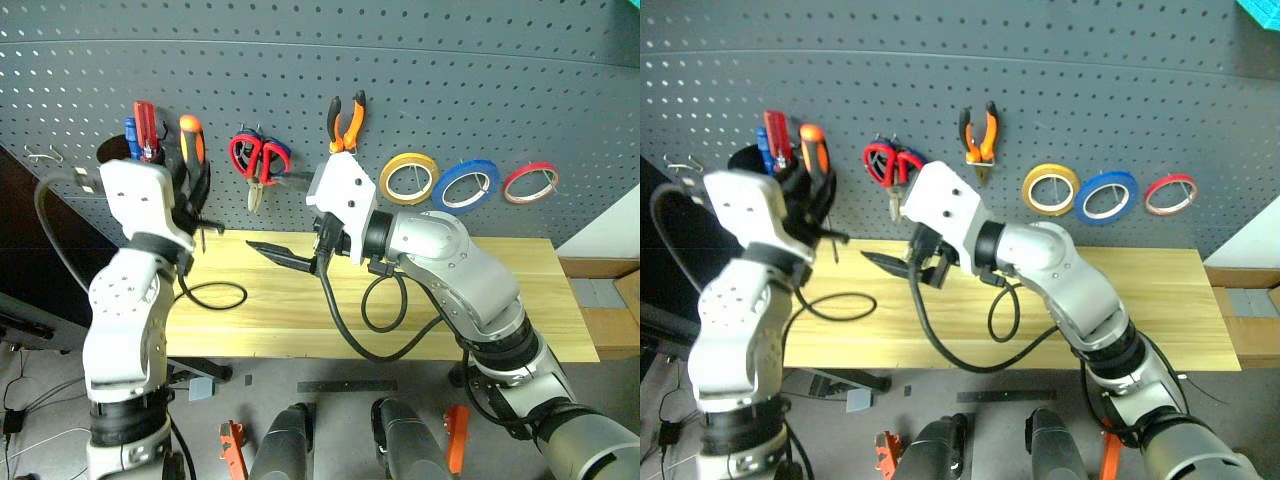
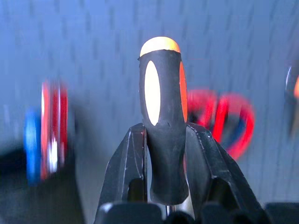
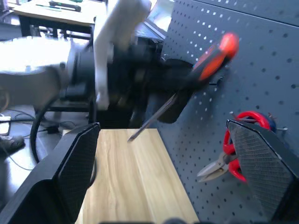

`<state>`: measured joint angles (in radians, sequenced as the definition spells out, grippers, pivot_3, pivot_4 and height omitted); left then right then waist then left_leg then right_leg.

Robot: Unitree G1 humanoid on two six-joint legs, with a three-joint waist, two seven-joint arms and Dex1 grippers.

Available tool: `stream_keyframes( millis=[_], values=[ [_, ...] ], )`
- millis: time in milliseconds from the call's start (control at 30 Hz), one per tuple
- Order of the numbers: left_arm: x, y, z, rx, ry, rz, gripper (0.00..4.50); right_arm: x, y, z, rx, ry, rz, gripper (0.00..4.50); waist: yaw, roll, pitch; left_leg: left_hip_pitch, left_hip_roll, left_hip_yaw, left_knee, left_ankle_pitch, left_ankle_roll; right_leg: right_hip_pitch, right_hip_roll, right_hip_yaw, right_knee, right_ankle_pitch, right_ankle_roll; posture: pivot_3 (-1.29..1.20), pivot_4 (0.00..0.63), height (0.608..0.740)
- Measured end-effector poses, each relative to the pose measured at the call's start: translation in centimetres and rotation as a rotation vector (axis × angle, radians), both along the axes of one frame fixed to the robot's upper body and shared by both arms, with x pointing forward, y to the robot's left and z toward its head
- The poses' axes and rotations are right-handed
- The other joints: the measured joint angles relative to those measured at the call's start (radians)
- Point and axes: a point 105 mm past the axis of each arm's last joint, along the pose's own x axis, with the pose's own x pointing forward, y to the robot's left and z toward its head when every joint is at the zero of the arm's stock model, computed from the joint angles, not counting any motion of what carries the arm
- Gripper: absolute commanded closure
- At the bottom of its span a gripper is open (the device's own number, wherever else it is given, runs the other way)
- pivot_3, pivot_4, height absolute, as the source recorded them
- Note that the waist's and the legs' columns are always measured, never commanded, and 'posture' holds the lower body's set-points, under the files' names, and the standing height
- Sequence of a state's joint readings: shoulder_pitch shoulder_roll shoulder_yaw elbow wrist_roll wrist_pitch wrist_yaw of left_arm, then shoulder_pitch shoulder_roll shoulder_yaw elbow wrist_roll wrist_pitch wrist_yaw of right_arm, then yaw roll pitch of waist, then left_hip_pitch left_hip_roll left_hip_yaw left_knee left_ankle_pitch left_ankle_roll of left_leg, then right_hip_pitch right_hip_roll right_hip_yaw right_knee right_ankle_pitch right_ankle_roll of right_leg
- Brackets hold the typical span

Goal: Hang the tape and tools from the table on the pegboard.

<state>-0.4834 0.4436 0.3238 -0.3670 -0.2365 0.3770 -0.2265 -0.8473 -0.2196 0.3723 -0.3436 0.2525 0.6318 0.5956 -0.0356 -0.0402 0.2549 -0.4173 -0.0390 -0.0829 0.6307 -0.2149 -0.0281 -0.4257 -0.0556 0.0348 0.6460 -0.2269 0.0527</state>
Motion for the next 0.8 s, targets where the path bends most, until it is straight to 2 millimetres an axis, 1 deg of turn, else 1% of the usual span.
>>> stream_keyframes(
  millis=[33,100,133,200,267,367,533,633,733,800],
  values=[
    [0.0,0.4,2.1,-0.005,-0.063,0.007,3.74,0.1,0.1,0.3,0.009,-0.008,0.002,0.00,0.000,0.000,0.000,0.000,0.000,0.000,0.000,0.000,-0.001,0.000,0.001,-0.001,0.000,0.000,0.000,-0.01,0.168,0.740],
    [0.0,1.4,5.0,-0.019,-0.152,0.020,3.74,0.4,0.4,0.9,0.029,-0.012,0.000,0.00,0.000,0.000,-0.001,0.000,0.000,0.000,-0.001,0.001,-0.002,0.000,0.001,0.000,0.001,0.000,-0.001,-0.02,0.163,0.740],
    [0.0,2.1,6.1,-0.030,-0.184,0.034,3.74,0.7,0.4,1.2,0.041,-0.015,-0.009,0.00,-0.001,0.000,-0.001,0.000,0.000,0.000,-0.001,0.001,-0.002,0.000,0.001,-0.001,0.001,0.001,-0.001,-0.02,0.161,0.740],
    [0.6,3.6,7.6,-0.049,-0.217,0.056,3.74,1.3,0.5,1.8,0.064,-0.024,-0.031,0.00,-0.001,0.000,-0.001,0.000,0.000,0.001,-0.001,0.003,-0.005,-0.001,0.001,-0.001,0.001,0.001,-0.001,-0.02,0.156,0.740],
    [1.1,5.1,8.3,-0.062,-0.235,0.081,3.74,1.9,0.5,2.2,0.076,-0.039,-0.055,0.00,0.000,-0.001,-0.002,0.000,0.000,0.001,-0.001,0.003,-0.005,-0.001,0.001,-0.001,0.001,0.001,-0.001,-0.02,0.154,0.740],
    [2.2,6.3,7.8,-0.079,-0.228,0.101,3.74,2.6,0.3,2.3,0.090,-0.034,-0.079,0.00,0.002,-0.002,-0.003,-0.001,0.000,0.001,-0.001,0.004,-0.006,-0.001,0.000,-0.001,0.000,0.001,-0.001,-0.03,0.153,0.740],
    [4.3,8.1,5.8,-0.095,-0.200,0.155,3.74,3.0,0.6,2.4,0.098,-0.037,-0.094,0.00,0.002,-0.003,-0.003,-0.001,0.000,0.002,-0.001,0.004,-0.006,-0.003,0.000,-0.001,0.002,0.001,-0.001,-0.04,0.153,0.740],
    [5.2,8.7,4.4,-0.089,-0.181,0.180,3.74,2.9,0.6,2.8,0.102,-0.054,-0.094,0.00,0.002,-0.003,-0.003,-0.001,0.000,0.002,-0.001,0.004,-0.006,-0.003,0.000,-0.001,0.002,0.001,-0.002,-0.05,0.153,0.740],
    [6.2,8.7,2.9,-0.082,-0.163,0.197,3.74,2.9,0.6,3.0,0.109,-0.055,-0.092,0.00,0.000,-0.004,-0.004,-0.002,0.000,0.002,0.000,0.003,-0.006,-0.004,0.000,-0.001,0.003,0.002,-0.002,-0.06,0.155,0.740],
    [6.6,8.6,2.6,-0.077,-0.158,0.207,3.00,2.9,0.6,3.0,0.108,-0.055,-0.092,0.00,-0.001,-0.004,-0.004,-0.004,0.000,0.002,0.000,0.004,-0.006,-0.006,0.000,0.000,0.003,0.002,-0.002,-0.07,0.159,0.740]
  ],
)
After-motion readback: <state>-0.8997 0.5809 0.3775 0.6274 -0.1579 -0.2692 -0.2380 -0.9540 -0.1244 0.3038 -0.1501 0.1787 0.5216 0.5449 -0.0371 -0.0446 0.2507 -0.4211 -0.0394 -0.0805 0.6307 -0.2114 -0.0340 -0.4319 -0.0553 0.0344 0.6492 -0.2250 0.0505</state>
